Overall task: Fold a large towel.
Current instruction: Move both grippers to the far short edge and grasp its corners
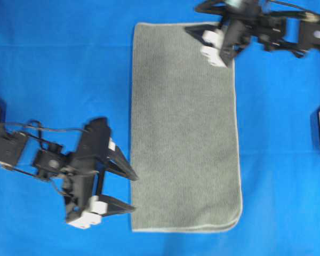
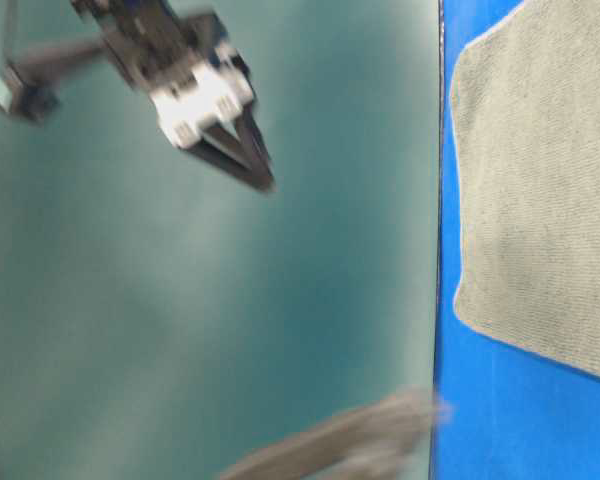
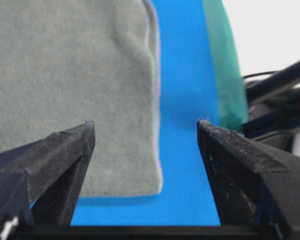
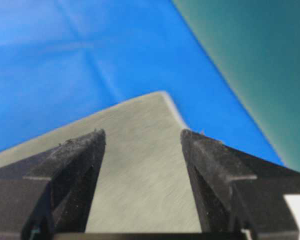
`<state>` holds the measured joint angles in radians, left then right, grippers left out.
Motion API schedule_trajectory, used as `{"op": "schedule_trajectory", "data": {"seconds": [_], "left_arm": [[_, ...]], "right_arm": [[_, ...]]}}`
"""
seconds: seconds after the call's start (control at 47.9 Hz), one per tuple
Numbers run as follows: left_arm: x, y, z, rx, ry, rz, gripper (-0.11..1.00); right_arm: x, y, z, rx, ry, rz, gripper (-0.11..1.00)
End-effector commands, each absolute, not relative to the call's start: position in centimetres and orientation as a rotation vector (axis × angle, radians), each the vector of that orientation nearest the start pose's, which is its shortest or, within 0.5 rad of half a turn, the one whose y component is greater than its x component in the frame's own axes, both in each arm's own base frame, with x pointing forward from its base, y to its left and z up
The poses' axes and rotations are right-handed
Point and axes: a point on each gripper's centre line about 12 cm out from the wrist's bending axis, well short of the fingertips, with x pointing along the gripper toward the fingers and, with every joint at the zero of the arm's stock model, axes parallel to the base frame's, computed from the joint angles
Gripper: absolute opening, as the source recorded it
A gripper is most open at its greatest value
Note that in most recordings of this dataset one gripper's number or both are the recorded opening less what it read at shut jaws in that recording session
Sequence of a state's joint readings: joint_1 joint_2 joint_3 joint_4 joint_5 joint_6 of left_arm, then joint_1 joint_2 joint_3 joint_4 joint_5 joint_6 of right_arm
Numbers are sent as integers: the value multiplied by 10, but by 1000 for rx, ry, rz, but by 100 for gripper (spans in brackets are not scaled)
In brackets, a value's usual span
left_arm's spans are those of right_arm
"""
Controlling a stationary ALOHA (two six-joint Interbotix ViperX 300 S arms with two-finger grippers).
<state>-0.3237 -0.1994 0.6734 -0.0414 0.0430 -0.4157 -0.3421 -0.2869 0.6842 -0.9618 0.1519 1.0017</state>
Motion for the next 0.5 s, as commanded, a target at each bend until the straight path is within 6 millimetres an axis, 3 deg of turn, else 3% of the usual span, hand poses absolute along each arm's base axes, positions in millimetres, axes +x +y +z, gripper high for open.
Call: {"op": "schedule_trajectory", "data": {"seconds": [0.0,0.125,0.292,0.396,0.48], "left_arm": [[341,-101,266,-357,481,-188,76],[331,-64,274,-323,389,-120,76],[323,-5,284,-247,270,22,76],[321,38,279,-226,245,147,76],[322,64,266,-229,267,226,76]], "right_arm": [[309,-112,285,88,394,-425,63],[281,-88,298,115,312,-367,63],[248,-81,303,154,258,-391,63],[239,-86,289,170,305,-447,63],[238,-95,264,189,399,-508,63]]}}
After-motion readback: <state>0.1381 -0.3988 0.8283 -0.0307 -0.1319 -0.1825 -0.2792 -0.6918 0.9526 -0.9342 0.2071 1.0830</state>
